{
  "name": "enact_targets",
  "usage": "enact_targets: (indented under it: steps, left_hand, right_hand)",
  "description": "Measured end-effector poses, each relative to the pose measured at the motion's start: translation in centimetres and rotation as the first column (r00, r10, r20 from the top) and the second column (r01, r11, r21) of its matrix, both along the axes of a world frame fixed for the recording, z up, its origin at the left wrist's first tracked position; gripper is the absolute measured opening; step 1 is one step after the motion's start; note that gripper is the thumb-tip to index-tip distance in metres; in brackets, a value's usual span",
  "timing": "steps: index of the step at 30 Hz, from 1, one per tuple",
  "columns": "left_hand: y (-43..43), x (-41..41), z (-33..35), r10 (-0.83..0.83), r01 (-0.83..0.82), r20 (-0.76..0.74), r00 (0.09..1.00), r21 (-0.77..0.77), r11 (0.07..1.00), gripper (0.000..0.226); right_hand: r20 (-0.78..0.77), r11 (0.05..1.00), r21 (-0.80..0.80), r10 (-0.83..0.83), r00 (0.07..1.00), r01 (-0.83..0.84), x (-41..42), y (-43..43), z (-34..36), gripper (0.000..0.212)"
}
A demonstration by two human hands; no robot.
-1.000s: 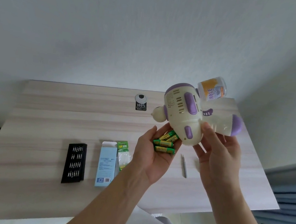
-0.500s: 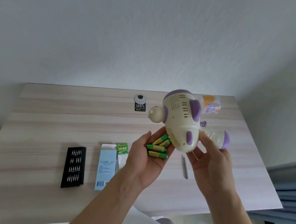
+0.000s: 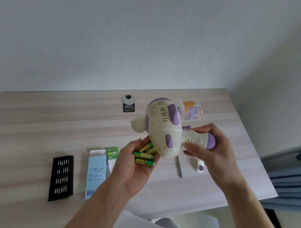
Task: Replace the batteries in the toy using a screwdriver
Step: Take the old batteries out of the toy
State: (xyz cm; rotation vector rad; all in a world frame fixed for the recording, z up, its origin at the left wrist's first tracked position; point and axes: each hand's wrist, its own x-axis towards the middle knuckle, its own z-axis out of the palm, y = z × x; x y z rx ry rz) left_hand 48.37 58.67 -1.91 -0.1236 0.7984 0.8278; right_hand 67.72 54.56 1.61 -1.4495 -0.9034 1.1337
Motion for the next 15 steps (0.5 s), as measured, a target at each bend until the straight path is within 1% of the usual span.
enact_targets:
  steps: [2,3,5,7,10,15]
  left_hand:
    - [-0.1,0.2,-0.3,0.012,-0.013,-0.02,1.0,-0.021,1.0,0.023]
    - [-0.2,0.2,-0.5,0.017,-0.018,-0.03,0.999,-0.032,0.999,0.022]
    - [-0.5,0.4,-0.9,0.033,-0.035,-0.046,0.998,-0.049,0.998,0.024]
    - [-0.7,0.5,-1.3,0.046,-0.05,-0.057,0.997,-0.06,0.997,0.027]
    - [-0.9,0.6,-2.0,0.048,-0.055,-0.083,0.995,-0.086,0.995,0.031]
    - [-0.7,0.7,-3.0,0.051,-0.064,-0.123,0.991,-0.102,0.993,0.03]
  right_hand:
    - [0.19,0.997,-0.066,0.059,0.98,-0.047,0.8,0.3,0.3,0.037]
    - [0.287,0.993,-0.102,0.089,0.954,-0.062,1.2,0.5,0.3,0.035]
    - [0.494,0.987,-0.143,0.132,0.86,-0.069,2.0,0.7,-0.1,0.035]
    - [0.631,0.983,-0.158,0.175,0.756,-0.096,2.5,0.9,-0.6,0.036]
    - [0.706,0.969,-0.189,0.246,0.664,-0.158,2.8,1.1,-1.4,0.036]
    - [0.729,0.958,-0.209,0.286,0.622,-0.195,3.0,1.2,-3.7,0.038]
